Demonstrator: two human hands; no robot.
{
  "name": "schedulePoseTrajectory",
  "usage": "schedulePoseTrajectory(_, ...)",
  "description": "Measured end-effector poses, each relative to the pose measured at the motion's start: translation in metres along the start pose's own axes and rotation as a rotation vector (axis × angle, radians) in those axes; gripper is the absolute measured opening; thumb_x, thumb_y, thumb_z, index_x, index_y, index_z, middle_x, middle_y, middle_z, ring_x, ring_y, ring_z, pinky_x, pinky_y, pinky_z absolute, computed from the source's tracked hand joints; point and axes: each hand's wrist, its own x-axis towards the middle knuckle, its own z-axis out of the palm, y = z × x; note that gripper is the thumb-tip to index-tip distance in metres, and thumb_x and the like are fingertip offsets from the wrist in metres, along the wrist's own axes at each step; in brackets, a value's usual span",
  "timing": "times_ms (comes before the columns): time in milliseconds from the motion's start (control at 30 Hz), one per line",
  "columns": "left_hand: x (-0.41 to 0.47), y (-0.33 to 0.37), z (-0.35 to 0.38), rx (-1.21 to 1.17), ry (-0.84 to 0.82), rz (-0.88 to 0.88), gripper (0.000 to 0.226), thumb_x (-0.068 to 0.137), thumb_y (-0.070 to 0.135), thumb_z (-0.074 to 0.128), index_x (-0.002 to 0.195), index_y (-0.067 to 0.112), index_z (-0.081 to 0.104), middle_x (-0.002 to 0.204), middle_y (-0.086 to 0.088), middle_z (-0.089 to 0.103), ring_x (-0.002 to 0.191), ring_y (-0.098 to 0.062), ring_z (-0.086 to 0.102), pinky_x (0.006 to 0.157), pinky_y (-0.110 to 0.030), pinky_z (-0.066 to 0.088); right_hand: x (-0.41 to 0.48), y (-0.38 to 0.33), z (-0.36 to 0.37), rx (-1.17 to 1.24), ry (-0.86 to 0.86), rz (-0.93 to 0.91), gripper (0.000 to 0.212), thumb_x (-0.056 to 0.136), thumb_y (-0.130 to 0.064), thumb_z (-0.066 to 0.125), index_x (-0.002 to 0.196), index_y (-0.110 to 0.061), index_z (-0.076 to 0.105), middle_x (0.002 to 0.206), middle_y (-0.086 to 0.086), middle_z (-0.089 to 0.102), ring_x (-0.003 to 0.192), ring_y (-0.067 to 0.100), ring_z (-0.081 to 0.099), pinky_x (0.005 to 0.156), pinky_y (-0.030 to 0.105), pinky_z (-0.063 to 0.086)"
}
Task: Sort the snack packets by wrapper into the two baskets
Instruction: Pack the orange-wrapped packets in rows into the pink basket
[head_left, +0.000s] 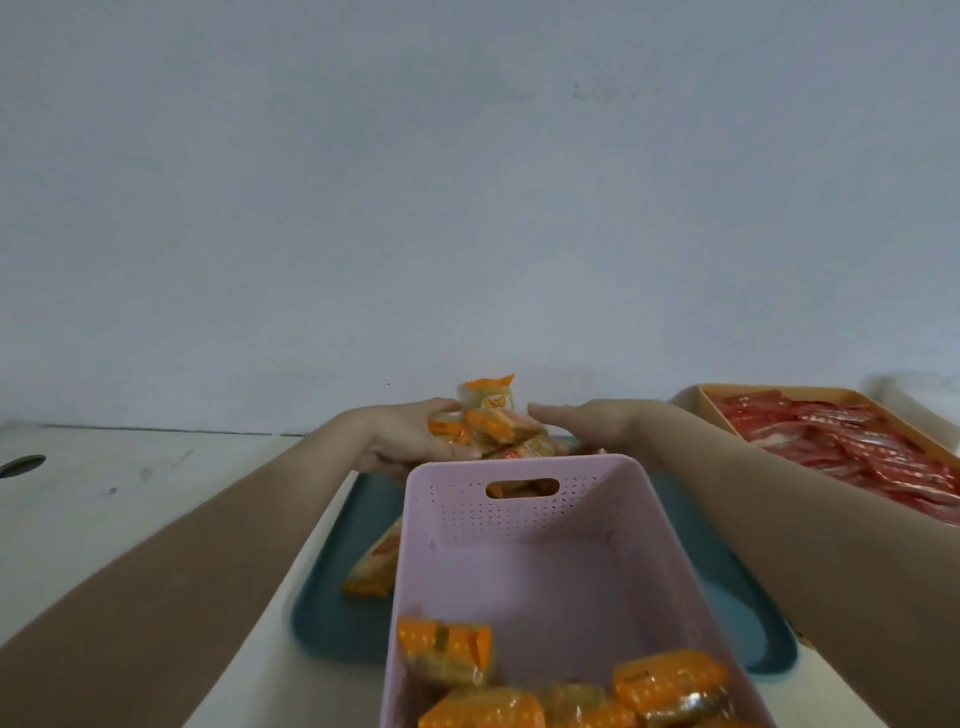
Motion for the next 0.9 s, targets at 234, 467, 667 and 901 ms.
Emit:
schedulePoseTrajectory(234,0.015,0.001,0.005,-0.335,0.061,0.208,0.062,0.073,-0.007,0.077,0.122,0.026,0.058,0.106,-0.002,0.073,0.096,-0.018,0.071,0.082,-0.04,0.059,0.025,-0.004,0.004,0.182,-0.161,-0.198,0.025,0.095,-0.031,0.055,0.116,-0.016,0.058,0.109,0.007,0.068,0.093,0.022,0.066,0.083,0.036,0.055)
schedulePoseTrajectory(467,-0.039,0.05,-0.011,-0.474,0.204,0.506,0.068,0.077,-0.006,0.069,0.132,0.031,0.053,0.108,0.001,0.069,0.086,-0.016,0.072,0.066,-0.036,0.06,-0.015,-0.024,-0.006,0.339,-0.056,-0.48,0.039,0.088,-0.035,0.066,0.124,-0.025,0.055,0.099,0.001,0.07,0.082,0.017,0.07,0.074,0.034,0.057)
schedulePoseTrajectory(667,-0.11,0.066,0.007,-0.455,0.204,0.731,0.07,0.06,0.002,0.077,0.117,0.037,0.058,0.101,0.008,0.068,0.087,-0.013,0.071,0.065,-0.035,0.058,-0.092,-0.015,0.001,0.254,0.045,-0.696,0.039,0.085,-0.044,0.065,0.121,-0.033,0.054,0.096,-0.003,0.074,0.083,0.015,0.073,0.071,0.032,0.059)
schedulePoseTrajectory(901,-0.144,0.019,0.06,-0.027,0.375,0.822,0.068,0.059,0.007,0.082,0.112,0.046,0.064,0.125,0.008,0.056,0.117,-0.017,0.056,0.091,-0.038,0.055,-0.114,0.044,0.05,-0.342,0.451,-0.989,0.065,0.079,-0.042,0.069,0.136,-0.029,0.04,0.126,-0.003,0.057,0.11,0.016,0.06,0.094,0.045,0.049)
